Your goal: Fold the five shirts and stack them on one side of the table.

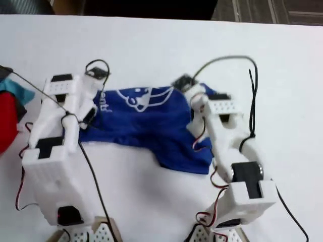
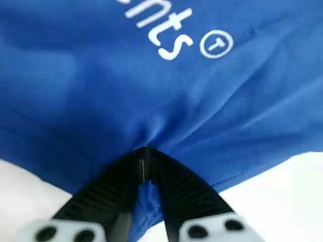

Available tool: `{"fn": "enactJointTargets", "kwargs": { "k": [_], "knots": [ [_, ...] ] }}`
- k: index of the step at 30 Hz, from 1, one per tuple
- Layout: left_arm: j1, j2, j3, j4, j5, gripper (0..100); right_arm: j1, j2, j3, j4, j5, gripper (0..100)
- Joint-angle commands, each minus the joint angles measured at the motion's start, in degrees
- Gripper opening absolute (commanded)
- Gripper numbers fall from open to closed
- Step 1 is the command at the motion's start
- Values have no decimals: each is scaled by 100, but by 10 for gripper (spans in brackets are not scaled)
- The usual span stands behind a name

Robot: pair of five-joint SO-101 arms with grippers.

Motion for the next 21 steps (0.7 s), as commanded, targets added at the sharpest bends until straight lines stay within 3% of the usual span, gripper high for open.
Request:
{"fn": "enactJointTargets", "kwargs": {
  "k": [1,10,16,21],
  "knots": [
    [-79,431,-382,264,-35,27,-48,-374,440,-198,44,23],
    [-246,79,-514,1424,-563,27,-57,-532,756,-198,44,23],
    [-220,-897,136,1424,-580,27,-119,-1701,765,119,44,23],
    [-229,-1503,840,853,-536,27,-514,-2677,782,734,44,28]
  ]
}}
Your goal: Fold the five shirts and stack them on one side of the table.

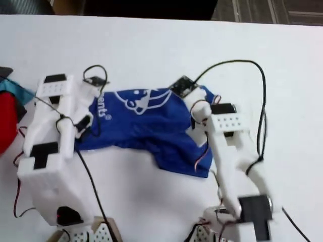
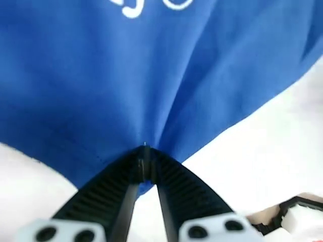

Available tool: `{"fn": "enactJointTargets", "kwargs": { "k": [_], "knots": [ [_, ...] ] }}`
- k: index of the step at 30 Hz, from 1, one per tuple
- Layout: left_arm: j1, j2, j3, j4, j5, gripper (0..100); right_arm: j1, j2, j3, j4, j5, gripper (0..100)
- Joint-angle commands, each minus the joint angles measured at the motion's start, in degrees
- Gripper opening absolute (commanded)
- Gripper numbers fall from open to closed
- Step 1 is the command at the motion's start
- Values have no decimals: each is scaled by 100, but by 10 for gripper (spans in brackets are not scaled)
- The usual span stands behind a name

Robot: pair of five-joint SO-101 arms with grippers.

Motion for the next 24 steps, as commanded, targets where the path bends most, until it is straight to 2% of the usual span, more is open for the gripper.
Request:
{"fn": "enactJointTargets", "kwargs": {
  "k": [1,6,13,24],
  "knots": [
    [-44,-589,286,-334,9,27,-400,-752,44,532,0,29],
    [-88,-475,382,-756,299,27,-1393,-848,615,646,9,115],
    [-114,0,382,-1152,545,27,-2255,-585,993,110,-53,71],
    [-132,475,347,-1310,519,27,-2334,725,941,-840,-53,70]
  ]
}}
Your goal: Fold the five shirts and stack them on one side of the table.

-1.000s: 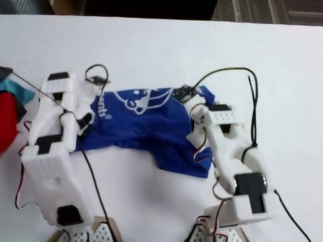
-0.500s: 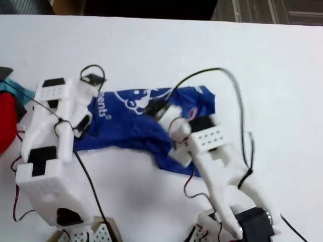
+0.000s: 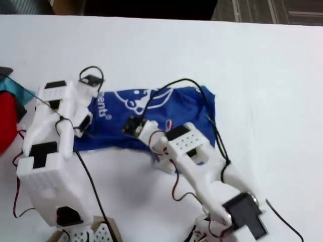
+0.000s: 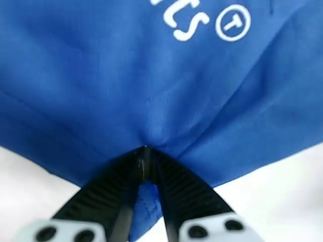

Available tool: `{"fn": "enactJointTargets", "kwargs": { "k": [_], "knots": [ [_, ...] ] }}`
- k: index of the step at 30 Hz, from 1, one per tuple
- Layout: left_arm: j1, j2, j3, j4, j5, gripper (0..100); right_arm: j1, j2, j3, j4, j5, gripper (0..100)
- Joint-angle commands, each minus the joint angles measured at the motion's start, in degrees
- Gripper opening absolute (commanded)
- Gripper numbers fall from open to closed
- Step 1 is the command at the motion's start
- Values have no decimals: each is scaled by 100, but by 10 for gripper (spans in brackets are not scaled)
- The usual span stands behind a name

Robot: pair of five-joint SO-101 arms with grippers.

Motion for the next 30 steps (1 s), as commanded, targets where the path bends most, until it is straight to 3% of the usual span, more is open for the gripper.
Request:
{"fn": "enactJointTargets", "kwargs": {
  "k": [1,8,18,30],
  "knots": [
    [-62,79,4,-123,18,27,22,356,-62,-365,-35,70],
    [-35,97,-4,-123,9,27,215,541,-431,-145,9,19],
    [-35,97,4,-123,9,27,189,462,-563,145,-18,22],
    [-35,105,4,-193,18,27,163,-1552,-519,1358,-35,23]
  ]
}}
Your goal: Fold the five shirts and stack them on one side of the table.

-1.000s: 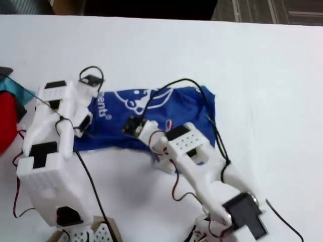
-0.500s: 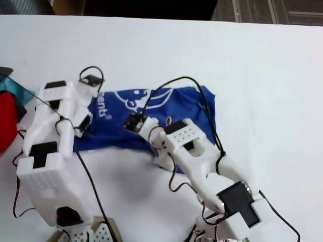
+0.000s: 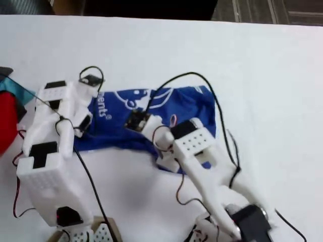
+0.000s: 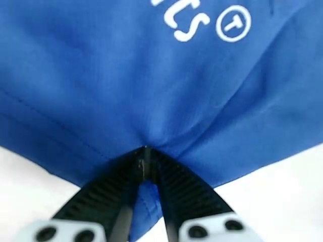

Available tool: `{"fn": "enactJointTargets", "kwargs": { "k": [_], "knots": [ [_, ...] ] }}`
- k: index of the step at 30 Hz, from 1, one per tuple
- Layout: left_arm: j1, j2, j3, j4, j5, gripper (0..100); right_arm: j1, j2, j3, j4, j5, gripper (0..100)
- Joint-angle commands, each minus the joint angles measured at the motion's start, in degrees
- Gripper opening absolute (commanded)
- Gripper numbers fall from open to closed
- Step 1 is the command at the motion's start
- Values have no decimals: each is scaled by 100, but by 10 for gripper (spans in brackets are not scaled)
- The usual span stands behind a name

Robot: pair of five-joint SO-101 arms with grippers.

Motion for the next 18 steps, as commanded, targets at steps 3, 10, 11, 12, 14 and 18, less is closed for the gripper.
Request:
{"fn": "enactJointTargets", "kwargs": {
  "k": [3,10,11,12,14,18],
  "knots": [
    [-35,62,-4,-167,18,27,4,-497,-149,119,-35,25],
    [-26,62,-4,-167,26,27,-4,532,-193,-708,-510,115],
    [-26,62,-4,-167,26,27,-31,708,-193,-822,-510,107],
    [-26,62,-4,-167,26,27,-75,875,-193,-901,-510,97],
    [-26,62,-4,-167,26,27,-207,1138,-193,-971,-510,78],
    [-26,62,-4,-167,18,27,-391,1393,-229,-1077,-510,71]
  ]
}}
